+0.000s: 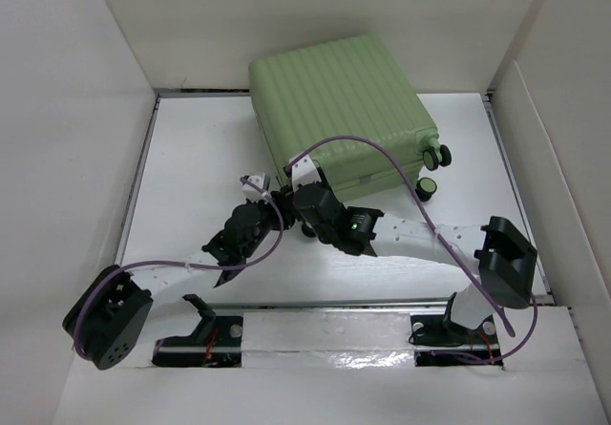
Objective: Pack the luggage
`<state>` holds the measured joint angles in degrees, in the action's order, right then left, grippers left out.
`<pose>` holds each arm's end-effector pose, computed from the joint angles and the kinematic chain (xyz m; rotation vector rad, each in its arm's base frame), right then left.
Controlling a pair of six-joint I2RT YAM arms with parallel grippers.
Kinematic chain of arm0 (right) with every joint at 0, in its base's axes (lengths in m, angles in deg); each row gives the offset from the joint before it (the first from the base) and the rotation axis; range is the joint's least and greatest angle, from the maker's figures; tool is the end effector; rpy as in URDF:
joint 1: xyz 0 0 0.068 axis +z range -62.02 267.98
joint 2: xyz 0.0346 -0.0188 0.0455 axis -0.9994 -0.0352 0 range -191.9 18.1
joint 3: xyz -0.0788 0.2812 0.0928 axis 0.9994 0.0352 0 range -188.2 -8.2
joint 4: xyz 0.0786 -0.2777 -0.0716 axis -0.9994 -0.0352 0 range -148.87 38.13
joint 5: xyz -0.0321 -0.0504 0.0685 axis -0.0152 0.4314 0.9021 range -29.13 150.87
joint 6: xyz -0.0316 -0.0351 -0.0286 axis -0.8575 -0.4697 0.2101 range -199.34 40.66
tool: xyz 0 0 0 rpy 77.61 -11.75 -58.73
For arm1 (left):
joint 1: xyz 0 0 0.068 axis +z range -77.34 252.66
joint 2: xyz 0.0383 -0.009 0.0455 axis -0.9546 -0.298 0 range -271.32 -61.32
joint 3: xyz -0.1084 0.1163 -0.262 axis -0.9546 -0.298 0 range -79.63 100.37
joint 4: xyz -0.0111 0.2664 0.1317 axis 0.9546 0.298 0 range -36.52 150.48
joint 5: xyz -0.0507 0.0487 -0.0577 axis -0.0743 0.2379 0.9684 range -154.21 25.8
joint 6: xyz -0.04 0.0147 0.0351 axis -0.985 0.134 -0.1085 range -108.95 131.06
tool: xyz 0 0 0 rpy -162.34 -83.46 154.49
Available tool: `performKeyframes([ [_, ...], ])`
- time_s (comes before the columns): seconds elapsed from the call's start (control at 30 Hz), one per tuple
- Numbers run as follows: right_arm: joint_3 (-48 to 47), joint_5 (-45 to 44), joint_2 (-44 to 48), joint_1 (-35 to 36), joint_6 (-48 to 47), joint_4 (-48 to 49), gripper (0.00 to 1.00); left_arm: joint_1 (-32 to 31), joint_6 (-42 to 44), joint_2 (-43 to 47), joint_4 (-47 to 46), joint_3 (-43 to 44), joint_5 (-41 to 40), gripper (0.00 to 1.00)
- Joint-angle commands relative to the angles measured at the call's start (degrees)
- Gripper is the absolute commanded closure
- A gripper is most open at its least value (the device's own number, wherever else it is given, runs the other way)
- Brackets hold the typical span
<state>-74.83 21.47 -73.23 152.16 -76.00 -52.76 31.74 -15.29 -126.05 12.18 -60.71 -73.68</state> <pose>0.1966 0.3516 0.3038 -0.5818 1.8217 0.0977 0.1881 -0.1549 0.2138 0.0865 1.7016 -0.7526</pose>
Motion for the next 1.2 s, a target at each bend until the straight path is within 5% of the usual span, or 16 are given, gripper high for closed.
performKeyframes([
  [0.0, -1.14, 6.26, 3.35, -0.29, -4.56, 8.71, 1.0, -0.29, 1.65, -1.1, -3.97, 3.23, -0.89, 0.69],
  [0.17, 0.18, 7.67, 3.96, 0.24, -4.56, 10.99, 1.0, -0.29, 1.65, -2.68, -3.26, 4.55, -3.44, 0.8],
  [0.23, 0.88, 7.84, 3.97, 0.24, -4.48, 11.26, 1.0, -0.29, 1.56, -3.12, -2.48, 5.34, -5.02, 0.99],
  [0.6, 8.09, 5.48, 10.11, 1.9, -3.6, 13.01, 1.0, 0.32, -2.48, -0.92, 10.62, 6.21, -26.72, 1.0],
  [0.93, 8.01, 10.55, 12.14, 5.78, -5.71, 12.13, 1.0, 13.58, -7.84, -10.06, 6.49, 11.22, -23.13, 1.0],
  [1.17, 6.43, 10.93, 9.86, 9.82, -5.79, 16.01, 1.0, 15.79, -10.84, -13.67, 12.99, 18.95, -27.96, 1.0],
])
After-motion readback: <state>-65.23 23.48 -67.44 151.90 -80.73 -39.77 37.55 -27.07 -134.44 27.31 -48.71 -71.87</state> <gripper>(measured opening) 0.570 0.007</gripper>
